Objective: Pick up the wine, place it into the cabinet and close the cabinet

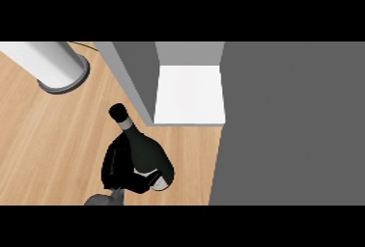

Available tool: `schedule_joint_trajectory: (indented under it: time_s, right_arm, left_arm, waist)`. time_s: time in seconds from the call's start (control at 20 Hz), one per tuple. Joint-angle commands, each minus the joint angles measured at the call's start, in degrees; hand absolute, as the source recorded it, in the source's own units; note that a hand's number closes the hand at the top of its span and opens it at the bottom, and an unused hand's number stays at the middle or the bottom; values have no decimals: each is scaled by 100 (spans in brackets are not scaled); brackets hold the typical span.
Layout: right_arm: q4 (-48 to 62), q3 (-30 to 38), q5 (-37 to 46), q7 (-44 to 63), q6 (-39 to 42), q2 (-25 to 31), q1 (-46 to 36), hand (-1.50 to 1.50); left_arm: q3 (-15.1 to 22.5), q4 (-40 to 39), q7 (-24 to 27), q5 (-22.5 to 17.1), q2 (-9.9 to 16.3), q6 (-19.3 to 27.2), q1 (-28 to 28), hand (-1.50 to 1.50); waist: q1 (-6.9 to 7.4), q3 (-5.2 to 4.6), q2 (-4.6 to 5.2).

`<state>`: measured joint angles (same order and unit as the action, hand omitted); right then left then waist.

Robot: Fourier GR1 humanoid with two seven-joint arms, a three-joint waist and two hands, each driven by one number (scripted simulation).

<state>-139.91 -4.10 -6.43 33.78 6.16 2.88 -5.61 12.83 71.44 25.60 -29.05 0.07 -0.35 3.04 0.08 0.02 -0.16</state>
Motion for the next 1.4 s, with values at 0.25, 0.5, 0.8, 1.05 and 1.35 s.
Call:
schedule_joint_trajectory:
  time_s: [0.25, 0.5, 0.8, 1.05, 1.35]
  right_arm:
    - [-381, 53, -361, 125, 137, 56, 219, -150]
    - [-462, 47, -418, -106, 209, -58, 561, -150]
    - [-223, 161, -422, 109, 196, 75, 109, -150]
    - [-251, 214, -499, -73, 265, 20, 436, -150]
    - [238, 37, -240, -430, 349, -65, 314, -150]
  left_arm:
    - [1121, -176, 320, -912, -7, 1494, 523, 150]
    - [1100, -1176, 678, -1355, -7, 1387, 1089, 150]
    - [1566, -1667, 1037, -2019, -7, 1553, 1451, 150]
    - [1480, -2135, 1358, -2137, -7, 1427, 1823, 150]
    - [1838, -2172, 1452, -2562, -7, 1886, 2294, 150]
  waist:
    - [-44, -4, 16]
    - [-70, -3, 19]
    - [-58, -5, 20]
    - [-56, -3, 18]
    - [-48, -3, 18]
